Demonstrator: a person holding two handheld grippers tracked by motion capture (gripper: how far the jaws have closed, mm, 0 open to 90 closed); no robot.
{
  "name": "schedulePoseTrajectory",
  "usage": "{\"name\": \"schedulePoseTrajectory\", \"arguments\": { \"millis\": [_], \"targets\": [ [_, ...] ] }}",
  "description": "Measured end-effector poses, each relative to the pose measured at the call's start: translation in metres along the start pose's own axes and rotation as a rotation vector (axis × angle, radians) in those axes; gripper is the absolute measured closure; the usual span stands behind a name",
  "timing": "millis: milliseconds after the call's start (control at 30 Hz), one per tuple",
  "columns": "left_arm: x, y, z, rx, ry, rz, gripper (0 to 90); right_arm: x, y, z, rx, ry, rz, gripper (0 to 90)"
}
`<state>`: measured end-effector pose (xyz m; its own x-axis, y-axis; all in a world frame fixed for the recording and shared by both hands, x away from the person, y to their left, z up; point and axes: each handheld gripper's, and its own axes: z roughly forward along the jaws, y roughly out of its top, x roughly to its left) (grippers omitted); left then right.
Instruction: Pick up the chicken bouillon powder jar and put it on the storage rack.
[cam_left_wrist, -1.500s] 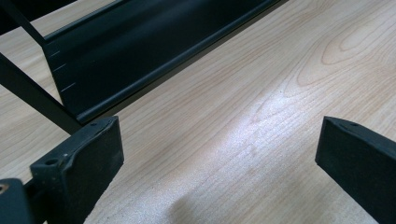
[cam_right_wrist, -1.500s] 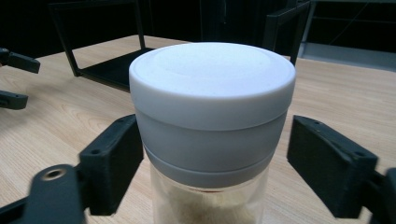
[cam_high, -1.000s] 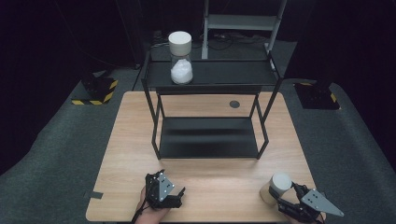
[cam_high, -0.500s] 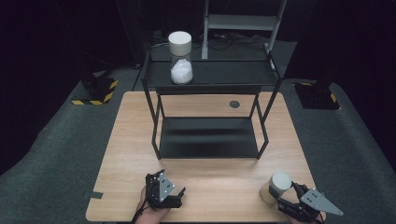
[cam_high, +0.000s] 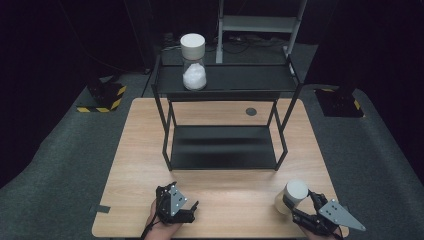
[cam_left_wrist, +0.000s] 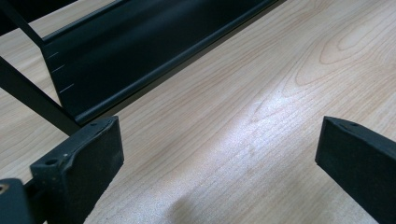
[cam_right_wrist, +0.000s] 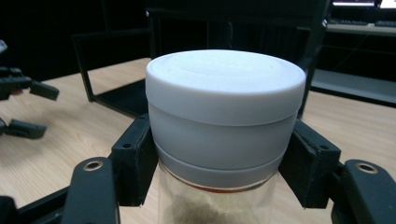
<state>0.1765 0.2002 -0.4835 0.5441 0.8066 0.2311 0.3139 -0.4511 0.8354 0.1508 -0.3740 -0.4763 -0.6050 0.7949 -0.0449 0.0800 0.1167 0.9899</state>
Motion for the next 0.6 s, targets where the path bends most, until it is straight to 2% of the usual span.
{"name": "schedulePoseTrajectory", "arguments": {
  "millis": [167,433,533,600],
  "targets": [
    [0.000,0.000,0.000,-0.002,0.000,0.004,1.3,0.007,0.006,0.009,-0.018,0.013,0.006,34.0],
    [0.001,-0.001,0.000,-0.003,-0.005,0.005,1.3,0.017,0.014,0.022,-0.015,0.029,-0.003,34.0],
    [0.001,0.000,0.000,-0.002,-0.008,0.006,1.3,0.018,0.014,0.026,-0.027,0.033,0.021,34.0],
    [0.001,0.000,0.000,-0.002,-0.011,0.007,1.3,0.023,0.018,0.032,-0.034,0.037,0.014,34.0]
  ]
}}
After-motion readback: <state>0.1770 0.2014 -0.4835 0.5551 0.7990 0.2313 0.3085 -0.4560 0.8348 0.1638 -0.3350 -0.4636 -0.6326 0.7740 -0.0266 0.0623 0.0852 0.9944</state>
